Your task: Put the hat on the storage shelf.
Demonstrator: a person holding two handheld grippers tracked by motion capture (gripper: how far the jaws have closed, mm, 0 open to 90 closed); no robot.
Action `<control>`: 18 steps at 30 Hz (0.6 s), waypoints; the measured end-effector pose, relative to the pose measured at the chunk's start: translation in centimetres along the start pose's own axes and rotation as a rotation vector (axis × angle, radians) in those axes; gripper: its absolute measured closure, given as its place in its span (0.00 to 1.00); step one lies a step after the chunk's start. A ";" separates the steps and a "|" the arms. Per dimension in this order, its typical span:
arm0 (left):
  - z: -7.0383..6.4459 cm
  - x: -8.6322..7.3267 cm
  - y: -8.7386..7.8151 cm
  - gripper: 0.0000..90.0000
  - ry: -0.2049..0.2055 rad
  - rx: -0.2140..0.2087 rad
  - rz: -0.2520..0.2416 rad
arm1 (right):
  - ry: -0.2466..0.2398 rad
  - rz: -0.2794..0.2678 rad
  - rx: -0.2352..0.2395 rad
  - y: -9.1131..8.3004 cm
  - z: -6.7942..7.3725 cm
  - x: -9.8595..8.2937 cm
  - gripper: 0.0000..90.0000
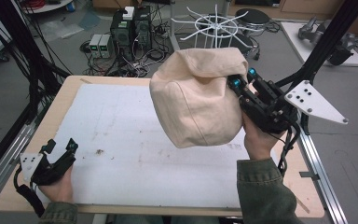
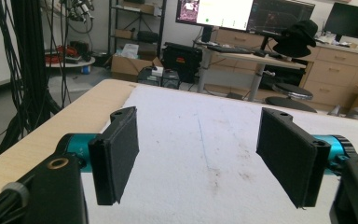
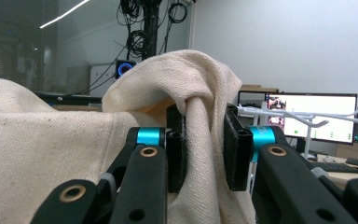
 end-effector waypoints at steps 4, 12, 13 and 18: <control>0.0 0.0 0.0 0.33 0.001 0.000 0.000 | -0.005 -0.015 -0.010 0.2 -0.2 0.7 0.83; -0.1 0.0 0.0 0.33 0.001 -0.001 0.001 | 0.005 -0.064 -0.070 0.5 -1.5 1.5 0.83; 0.0 0.0 0.1 0.33 0.001 -0.001 0.001 | 0.010 -0.069 -0.079 0.5 -1.7 1.5 0.83; 0.0 -0.1 0.1 0.33 0.000 -0.001 0.001 | 0.011 -0.098 -0.101 0.6 -2.2 2.1 0.83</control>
Point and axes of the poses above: each handheld gripper's, and its own axes: y roughly forward along the jaws, x roughly out of its top, z roughly to its left, the point moved 10 cm from there along y, roughly forward along the jaws, and after that the axes turned 15 degrees about -y, right-handed, at the moved point
